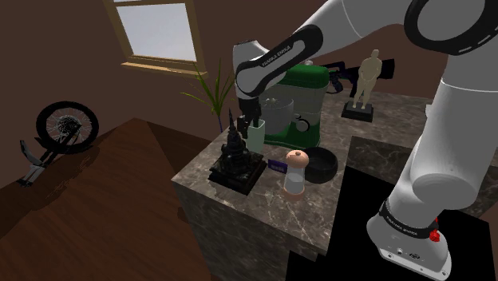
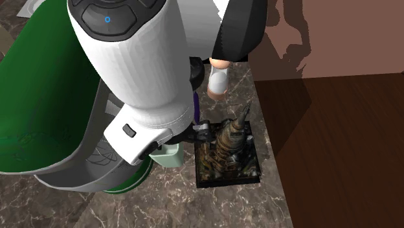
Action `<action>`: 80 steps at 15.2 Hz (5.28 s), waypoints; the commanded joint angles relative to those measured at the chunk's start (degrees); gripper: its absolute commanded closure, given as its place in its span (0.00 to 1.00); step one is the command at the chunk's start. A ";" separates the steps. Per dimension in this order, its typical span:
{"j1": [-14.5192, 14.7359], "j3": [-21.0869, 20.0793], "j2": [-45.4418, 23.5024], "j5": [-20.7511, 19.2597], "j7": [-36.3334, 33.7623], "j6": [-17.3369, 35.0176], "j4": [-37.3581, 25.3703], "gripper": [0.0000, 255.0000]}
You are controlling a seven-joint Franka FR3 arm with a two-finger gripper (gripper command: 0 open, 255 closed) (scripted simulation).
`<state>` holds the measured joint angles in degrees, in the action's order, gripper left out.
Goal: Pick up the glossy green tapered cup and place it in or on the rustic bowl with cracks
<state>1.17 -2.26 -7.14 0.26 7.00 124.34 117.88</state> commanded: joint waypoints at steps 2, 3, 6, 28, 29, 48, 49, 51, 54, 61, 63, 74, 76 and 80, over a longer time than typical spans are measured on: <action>-0.01 0.01 -0.07 0.00 0.02 0.14 0.05 0.00; -0.01 0.01 -0.07 0.00 0.02 0.14 0.05 0.00; -0.01 0.01 -0.07 0.00 0.02 0.13 0.05 1.00; -0.05 0.01 3.72 0.14 0.06 -9.29 -5.59 1.00; -0.05 0.01 3.93 0.14 0.07 -10.02 -6.11 1.00; -0.07 0.02 5.74 0.19 0.01 -23.91 -18.19 1.00; -0.09 0.03 8.09 0.28 0.05 -23.74 -15.68 1.00; -0.10 0.05 12.75 0.46 0.14 -23.65 -10.93 1.00; -0.07 0.12 19.62 0.71 0.26 -24.09 -4.50 1.00; 0.12 0.31 35.49 1.17 0.44 -27.76 7.69 1.00; 0.19 0.37 40.02 1.26 0.46 -29.47 10.51 1.00; 0.52 0.53 56.07 1.53 0.45 -34.58 21.46 1.00; 0.53 0.50 56.45 1.57 0.47 -33.20 23.22 1.00; 0.56 0.43 57.09 1.63 0.51 -30.39 26.66 1.00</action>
<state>1.74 -1.87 49.81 1.92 7.44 93.26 143.75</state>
